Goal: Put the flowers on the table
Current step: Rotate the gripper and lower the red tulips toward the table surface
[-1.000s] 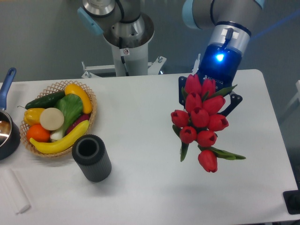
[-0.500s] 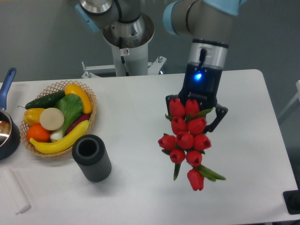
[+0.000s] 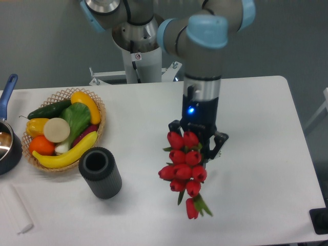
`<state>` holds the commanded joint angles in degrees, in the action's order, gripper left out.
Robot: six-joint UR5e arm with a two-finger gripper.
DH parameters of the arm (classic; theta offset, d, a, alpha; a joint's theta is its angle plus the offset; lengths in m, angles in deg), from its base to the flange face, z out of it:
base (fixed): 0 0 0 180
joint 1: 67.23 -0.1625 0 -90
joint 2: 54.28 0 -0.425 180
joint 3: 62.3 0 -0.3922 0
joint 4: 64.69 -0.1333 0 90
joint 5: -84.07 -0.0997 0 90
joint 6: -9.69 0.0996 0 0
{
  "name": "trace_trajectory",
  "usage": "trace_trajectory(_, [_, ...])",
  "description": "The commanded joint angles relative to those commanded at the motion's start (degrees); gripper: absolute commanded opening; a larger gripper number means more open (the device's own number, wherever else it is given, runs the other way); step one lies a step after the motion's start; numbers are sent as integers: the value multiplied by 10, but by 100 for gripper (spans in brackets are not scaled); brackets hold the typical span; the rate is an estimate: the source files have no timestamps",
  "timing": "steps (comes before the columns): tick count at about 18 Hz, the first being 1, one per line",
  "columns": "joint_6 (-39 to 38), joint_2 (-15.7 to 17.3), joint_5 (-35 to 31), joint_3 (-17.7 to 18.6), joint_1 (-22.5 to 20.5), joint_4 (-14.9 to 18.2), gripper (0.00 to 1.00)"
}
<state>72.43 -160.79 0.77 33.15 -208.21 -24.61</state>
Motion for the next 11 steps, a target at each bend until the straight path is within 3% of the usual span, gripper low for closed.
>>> trace_trajectory(2, [18, -5, -36, 6, 8, 15, 45])
trace_trajectory(7, [51, -8, -50, 9, 8, 68, 45])
trace_trajectory(11, [78, -15, -84, 32, 11, 81, 45])
